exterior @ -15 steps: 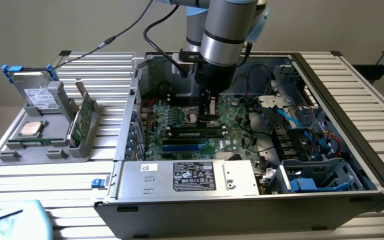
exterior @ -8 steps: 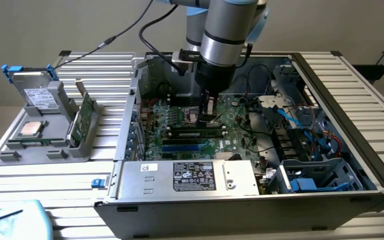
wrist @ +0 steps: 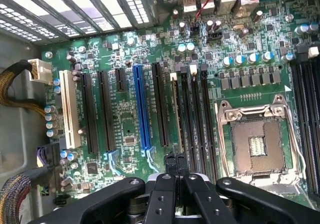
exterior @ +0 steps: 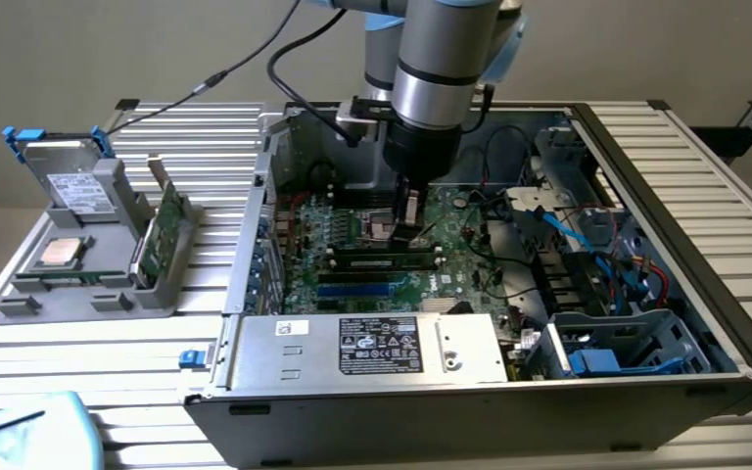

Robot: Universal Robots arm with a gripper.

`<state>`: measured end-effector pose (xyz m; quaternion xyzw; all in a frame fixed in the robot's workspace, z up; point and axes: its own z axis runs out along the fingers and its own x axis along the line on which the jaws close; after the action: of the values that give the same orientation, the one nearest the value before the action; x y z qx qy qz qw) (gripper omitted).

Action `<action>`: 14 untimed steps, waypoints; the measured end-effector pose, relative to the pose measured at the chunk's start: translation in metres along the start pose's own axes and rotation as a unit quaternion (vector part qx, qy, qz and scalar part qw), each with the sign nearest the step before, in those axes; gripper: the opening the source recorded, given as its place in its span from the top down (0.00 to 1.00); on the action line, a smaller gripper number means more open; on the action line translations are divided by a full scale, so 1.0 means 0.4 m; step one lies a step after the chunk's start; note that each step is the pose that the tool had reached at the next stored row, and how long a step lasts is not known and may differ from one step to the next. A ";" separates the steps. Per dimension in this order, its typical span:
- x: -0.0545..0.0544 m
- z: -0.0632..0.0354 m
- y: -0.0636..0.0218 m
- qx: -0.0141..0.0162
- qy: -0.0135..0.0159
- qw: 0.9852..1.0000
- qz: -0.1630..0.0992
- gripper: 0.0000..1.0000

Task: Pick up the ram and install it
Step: 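Press down the ram until it locks into place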

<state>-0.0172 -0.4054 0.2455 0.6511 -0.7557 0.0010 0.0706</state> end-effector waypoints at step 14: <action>0.000 0.000 0.000 0.016 -0.006 0.997 0.077 0.89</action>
<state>-0.0172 -0.4053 0.2454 0.5923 -0.8037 0.0145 0.0550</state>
